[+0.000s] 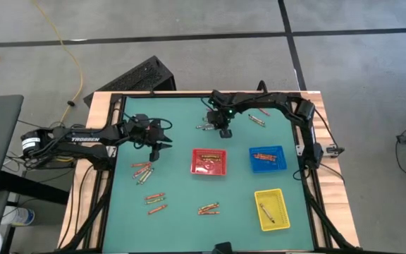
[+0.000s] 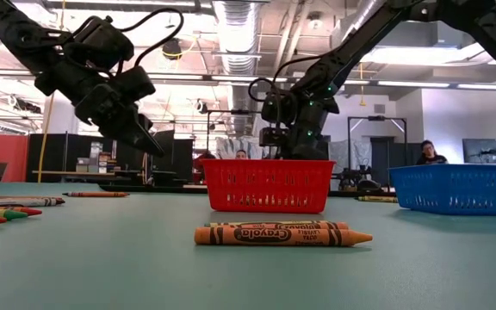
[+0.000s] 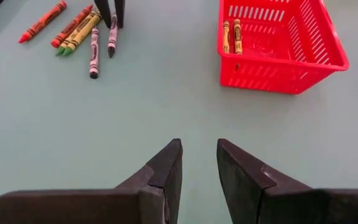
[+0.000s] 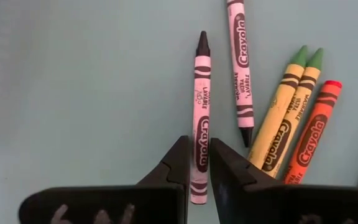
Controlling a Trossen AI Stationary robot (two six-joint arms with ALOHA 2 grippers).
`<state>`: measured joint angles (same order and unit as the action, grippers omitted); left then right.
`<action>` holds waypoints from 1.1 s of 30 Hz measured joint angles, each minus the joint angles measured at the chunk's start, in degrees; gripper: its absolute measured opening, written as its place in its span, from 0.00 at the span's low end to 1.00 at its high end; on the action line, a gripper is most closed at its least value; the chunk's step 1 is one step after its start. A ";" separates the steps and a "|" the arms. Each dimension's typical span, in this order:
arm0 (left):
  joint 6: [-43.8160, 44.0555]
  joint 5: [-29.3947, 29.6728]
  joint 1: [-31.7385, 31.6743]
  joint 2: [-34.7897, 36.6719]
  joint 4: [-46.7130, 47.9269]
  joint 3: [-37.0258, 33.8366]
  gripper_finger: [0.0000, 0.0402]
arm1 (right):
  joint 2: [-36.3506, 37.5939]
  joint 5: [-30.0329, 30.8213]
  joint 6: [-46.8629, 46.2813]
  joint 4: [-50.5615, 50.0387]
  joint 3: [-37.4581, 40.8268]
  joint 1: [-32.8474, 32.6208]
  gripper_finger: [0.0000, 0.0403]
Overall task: Sort crayons
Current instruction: Put the black crayon into the yellow basket
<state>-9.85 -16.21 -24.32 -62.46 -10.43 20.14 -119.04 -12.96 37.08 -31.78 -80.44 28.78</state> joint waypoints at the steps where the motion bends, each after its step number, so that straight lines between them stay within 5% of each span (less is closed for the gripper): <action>1: 0.06 0.00 0.00 0.00 -0.09 0.00 0.22 | 0.00 0.33 -0.60 -0.28 0.00 0.01 0.15; 22: 15.74 -3.00 0.02 0.00 -7.16 0.00 0.22 | 2.90 4.95 -10.18 -9.59 0.48 -5.42 0.01; 33: 17.84 -0.71 1.95 -0.01 -10.89 0.00 0.22 | 27.77 4.08 -13.79 -4.18 18.16 -14.08 0.00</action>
<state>7.99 -16.92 -22.37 -62.46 -21.32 20.14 -91.28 -8.88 23.30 -35.96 -62.29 14.70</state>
